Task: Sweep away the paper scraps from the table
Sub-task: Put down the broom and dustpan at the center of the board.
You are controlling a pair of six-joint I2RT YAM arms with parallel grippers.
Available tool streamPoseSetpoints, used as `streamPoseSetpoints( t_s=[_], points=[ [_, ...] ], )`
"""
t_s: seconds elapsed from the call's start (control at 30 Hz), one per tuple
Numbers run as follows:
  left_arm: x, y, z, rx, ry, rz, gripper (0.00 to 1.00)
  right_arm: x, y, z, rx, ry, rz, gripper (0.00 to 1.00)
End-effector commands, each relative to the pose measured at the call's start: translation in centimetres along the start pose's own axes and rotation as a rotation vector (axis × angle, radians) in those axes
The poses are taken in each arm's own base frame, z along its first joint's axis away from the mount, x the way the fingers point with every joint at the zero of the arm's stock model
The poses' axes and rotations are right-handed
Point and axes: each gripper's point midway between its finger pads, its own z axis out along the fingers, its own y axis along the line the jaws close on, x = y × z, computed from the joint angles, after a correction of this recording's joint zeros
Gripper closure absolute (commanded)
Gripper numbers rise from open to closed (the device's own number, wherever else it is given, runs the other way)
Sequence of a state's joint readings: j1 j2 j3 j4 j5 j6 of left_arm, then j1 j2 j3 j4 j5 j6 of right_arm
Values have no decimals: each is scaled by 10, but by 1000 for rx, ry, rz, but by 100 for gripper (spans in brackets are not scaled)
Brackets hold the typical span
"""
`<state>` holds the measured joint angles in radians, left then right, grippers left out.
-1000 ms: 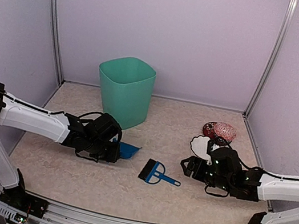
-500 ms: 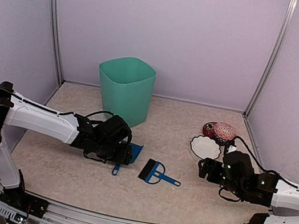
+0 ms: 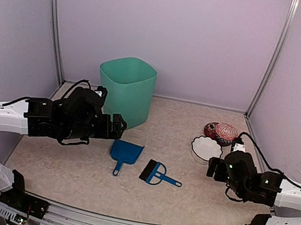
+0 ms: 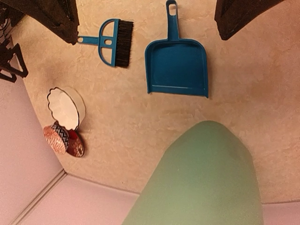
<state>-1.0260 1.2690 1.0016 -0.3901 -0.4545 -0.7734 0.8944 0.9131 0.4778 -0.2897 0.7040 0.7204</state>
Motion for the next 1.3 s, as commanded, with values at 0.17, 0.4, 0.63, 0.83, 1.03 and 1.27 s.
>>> streamPoseSetpoints(
  t_s=[0.17, 0.4, 0.63, 0.83, 1.03, 1.27],
  points=[
    [-52, 63, -52, -105, -200, -43, 1, -55, -23, -15, 118, -242, -103, 0],
    [-79, 106, -87, -164, -384, -35, 1, -78, -37, -11, 187, -340, -237, 0],
    [-81, 151, -104, -306, -566, -17, 1, -80, -37, 11, 153, -381, -439, 0],
    [-65, 177, -88, -376, -597, 68, 1, -84, -54, 27, 134, -426, -463, 0],
    [-60, 205, -64, -430, -560, 102, 1, -91, -85, 38, 144, -511, -366, 0],
    [-74, 226, -58, -442, -571, 131, 1, -85, -100, 55, 114, -531, -314, 0]
  ],
)
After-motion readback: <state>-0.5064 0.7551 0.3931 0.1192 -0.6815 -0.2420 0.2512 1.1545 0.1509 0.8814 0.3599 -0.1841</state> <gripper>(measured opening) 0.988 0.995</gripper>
